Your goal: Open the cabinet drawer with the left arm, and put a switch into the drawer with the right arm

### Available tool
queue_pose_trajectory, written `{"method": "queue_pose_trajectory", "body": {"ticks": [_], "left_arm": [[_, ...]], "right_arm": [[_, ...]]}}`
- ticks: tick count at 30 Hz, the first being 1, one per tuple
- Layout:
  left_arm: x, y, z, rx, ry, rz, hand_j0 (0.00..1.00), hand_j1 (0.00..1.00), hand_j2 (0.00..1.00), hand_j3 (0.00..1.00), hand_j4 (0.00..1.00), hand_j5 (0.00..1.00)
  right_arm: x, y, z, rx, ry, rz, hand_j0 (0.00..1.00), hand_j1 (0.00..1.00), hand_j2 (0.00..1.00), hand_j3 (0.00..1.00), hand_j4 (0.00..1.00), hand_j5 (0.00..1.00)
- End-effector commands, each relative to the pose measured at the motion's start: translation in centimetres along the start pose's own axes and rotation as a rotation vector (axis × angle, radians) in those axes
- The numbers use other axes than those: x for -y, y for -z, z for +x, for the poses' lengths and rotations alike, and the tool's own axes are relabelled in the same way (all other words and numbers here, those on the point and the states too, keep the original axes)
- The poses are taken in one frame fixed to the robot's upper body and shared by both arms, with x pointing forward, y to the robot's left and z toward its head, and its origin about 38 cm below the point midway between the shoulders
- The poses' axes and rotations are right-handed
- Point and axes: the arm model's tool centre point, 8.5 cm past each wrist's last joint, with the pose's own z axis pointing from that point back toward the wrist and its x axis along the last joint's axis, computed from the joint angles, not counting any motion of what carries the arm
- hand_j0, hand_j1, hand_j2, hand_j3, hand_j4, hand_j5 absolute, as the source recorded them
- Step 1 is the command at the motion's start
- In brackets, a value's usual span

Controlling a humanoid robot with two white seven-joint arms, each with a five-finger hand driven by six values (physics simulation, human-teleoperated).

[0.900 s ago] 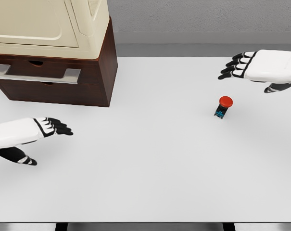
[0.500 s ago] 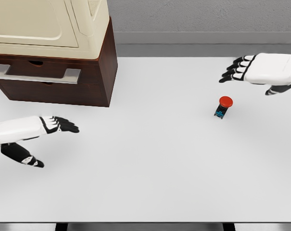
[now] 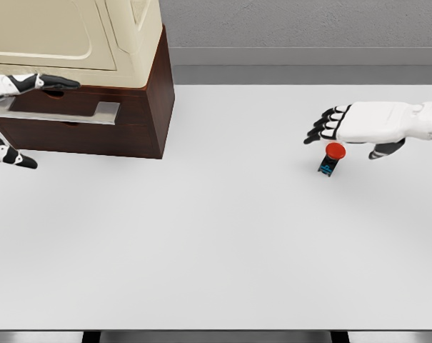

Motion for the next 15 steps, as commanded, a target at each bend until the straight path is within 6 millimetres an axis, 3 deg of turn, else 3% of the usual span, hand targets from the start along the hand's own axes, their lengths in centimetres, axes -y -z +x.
{"method": "queue_pose_trajectory", "body": {"ticks": [1,15], "left_arm": [[0.1,0.0,-0.5,-0.054,0.0,-0.01,1.0,1.0,1.0,1.0,1.0,1.0],[0.8,-0.3,-2.8,-0.249,0.018,-0.055,1.0,1.0,1.0,1.0,1.0,1.0]], "right_arm": [[-0.4,0.5,-0.7,-0.01,0.028,-0.002,1.0,1.0,1.0,1.0,1.0,1.0],[-2.8,2.9,-1.6,-0.042,0.016,0.093,1.0,1.0,1.0,1.0,1.0,1.0]]}}
